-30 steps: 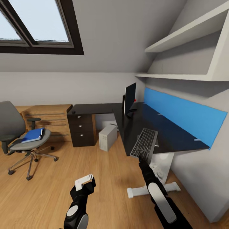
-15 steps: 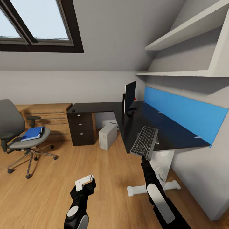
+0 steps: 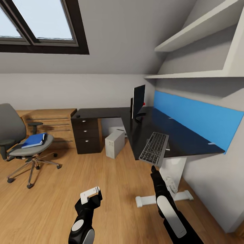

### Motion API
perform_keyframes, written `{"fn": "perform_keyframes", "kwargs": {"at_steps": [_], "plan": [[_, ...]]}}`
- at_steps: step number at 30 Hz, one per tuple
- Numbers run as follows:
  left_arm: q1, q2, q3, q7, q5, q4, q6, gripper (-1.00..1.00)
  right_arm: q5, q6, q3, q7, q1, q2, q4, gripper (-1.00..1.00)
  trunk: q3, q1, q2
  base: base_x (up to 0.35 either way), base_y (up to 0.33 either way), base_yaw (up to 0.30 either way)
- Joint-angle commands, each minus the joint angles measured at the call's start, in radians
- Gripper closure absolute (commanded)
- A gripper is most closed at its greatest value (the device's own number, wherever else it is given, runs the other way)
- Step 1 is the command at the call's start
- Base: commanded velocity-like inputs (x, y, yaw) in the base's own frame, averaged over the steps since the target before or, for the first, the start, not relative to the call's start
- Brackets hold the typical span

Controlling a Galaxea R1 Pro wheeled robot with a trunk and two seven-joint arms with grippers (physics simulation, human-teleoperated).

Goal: In the bedroom, organize the workspace by keeping the computer under the desk, ensuring the monitor is on the desk, placing the keyboard on the desk next to the monitor, placing the mouse on the desk next to the keyboard, moving the folder from the swivel chair onto the desk next to the mouse, stacking the notebook on top of the folder with the pen on top of the notebook, and positioning the swivel chair next to the desk.

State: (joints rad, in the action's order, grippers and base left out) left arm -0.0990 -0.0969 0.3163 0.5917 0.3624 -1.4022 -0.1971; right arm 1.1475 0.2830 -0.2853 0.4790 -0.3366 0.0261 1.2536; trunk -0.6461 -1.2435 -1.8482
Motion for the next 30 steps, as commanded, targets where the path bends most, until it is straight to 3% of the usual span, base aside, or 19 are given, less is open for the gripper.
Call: {"fn": "perform_keyframes", "kwargs": {"at_steps": [1,30], "plan": [[-0.001,0.000,0.001,0.007,0.004,-0.001,-0.004,-1.00,0.008,0.007,-0.001,0.002,-0.001,-0.001,0.001,-1.00,-0.004,-0.004,-0.008,0.000,0.000,0.000],[-0.001,-0.001,0.003,0.008,0.004,-0.001,-0.004,-1.00,0.018,0.020,0.000,0.003,-0.001,0.003,0.003,-1.00,-0.095,-0.115,-0.211,0.000,0.000,0.000]]}}
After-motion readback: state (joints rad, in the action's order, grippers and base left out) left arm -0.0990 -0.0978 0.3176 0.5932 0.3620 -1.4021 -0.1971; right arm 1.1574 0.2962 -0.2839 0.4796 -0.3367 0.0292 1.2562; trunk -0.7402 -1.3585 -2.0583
